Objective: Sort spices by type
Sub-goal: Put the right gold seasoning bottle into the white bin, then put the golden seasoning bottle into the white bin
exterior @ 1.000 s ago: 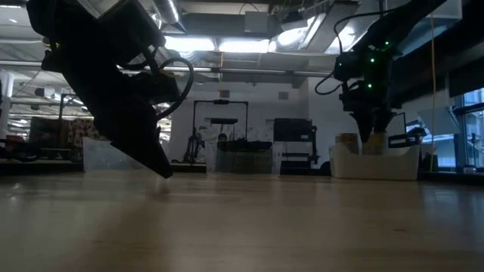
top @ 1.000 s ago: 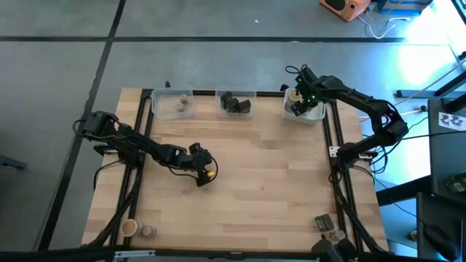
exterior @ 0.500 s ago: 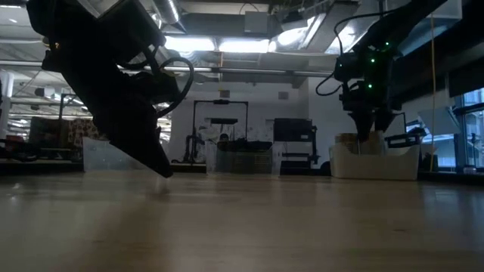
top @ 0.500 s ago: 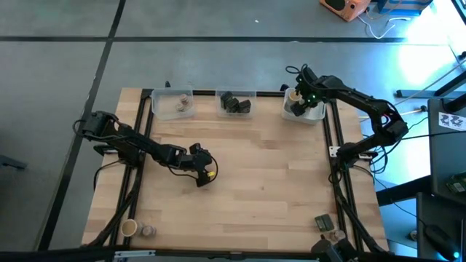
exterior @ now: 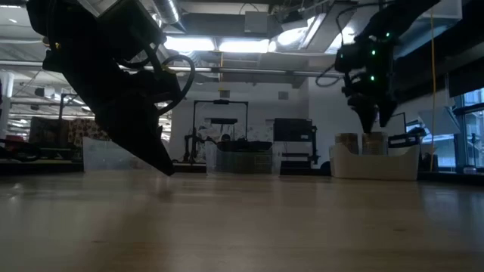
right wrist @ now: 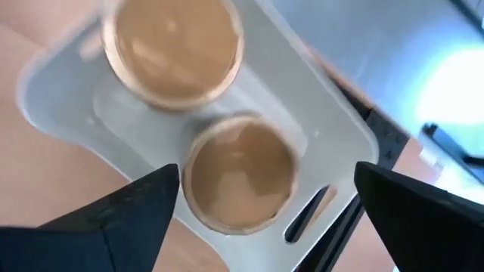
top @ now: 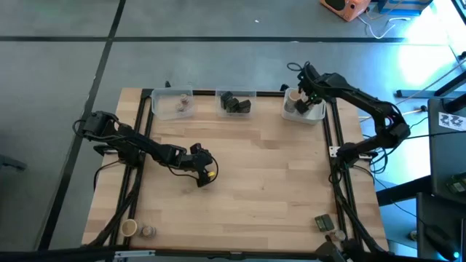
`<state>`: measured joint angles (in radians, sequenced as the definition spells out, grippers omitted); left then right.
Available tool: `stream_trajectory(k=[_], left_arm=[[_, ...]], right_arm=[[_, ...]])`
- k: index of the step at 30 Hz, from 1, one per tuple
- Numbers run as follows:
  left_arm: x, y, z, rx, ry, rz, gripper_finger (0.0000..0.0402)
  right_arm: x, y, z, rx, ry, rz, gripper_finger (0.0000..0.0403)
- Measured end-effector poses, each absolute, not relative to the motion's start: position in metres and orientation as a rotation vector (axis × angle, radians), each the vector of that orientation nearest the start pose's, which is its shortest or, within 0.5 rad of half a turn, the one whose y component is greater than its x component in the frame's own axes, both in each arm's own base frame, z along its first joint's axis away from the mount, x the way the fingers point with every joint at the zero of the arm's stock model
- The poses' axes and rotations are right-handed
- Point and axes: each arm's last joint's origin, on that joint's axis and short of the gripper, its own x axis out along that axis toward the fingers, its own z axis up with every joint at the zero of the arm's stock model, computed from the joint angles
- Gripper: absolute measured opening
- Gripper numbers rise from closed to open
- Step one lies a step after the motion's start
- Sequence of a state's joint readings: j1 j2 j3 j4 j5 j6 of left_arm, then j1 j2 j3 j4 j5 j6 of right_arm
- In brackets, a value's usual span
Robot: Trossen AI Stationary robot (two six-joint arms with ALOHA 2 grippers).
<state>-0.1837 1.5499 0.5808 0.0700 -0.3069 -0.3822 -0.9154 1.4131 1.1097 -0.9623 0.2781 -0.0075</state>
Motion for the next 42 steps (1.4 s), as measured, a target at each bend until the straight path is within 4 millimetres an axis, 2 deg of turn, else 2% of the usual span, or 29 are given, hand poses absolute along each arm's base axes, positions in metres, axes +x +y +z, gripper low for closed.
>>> stream_trajectory(k=[4,6,11,16,19,22,25,29,36,42], left_arm=[[0.259,-0.039,0.125,-0.140,0.834,0.280,0.0312],[0.259,-0.039,0.125,-0.143,0.833,0.283,0.0312],[0.265,-0.040,0.129,-0.129,0.761,0.257,0.0312],[0.277,-0.046,0.144,-0.053,0.582,0.170,0.0312],[0.284,-0.054,0.155,0.013,0.485,0.086,0.0312],[0.293,-0.065,0.170,0.094,0.479,0.032,0.0312],[0.300,-0.080,0.186,0.169,0.565,-0.017,0.0312],[0.300,-0.100,0.207,0.221,0.752,-0.051,0.0312],[0.272,-0.139,0.247,0.236,1.022,-0.028,0.0312],[0.234,-0.165,0.262,0.115,1.219,0.069,0.0312]], right_arm=[[0.147,-0.205,0.280,0.384,1.172,-1.045,0.0396],[0.146,-0.196,0.293,0.380,1.122,-1.043,0.0396],[0.154,-0.160,0.317,0.351,0.973,-0.928,0.0396],[0.180,-0.121,0.327,0.307,0.816,-0.727,0.0396],[0.199,-0.098,0.322,0.261,0.772,-0.603,0.0396],[0.216,-0.076,0.315,0.206,0.710,-0.495,0.0396],[0.228,-0.057,0.306,0.169,0.643,-0.408,0.0396],[0.237,-0.039,0.296,0.143,0.582,-0.328,0.0396],[0.239,-0.026,0.275,0.115,0.562,-0.314,0.0396],[0.237,-0.026,0.265,0.137,0.583,-0.350,0.0396]])
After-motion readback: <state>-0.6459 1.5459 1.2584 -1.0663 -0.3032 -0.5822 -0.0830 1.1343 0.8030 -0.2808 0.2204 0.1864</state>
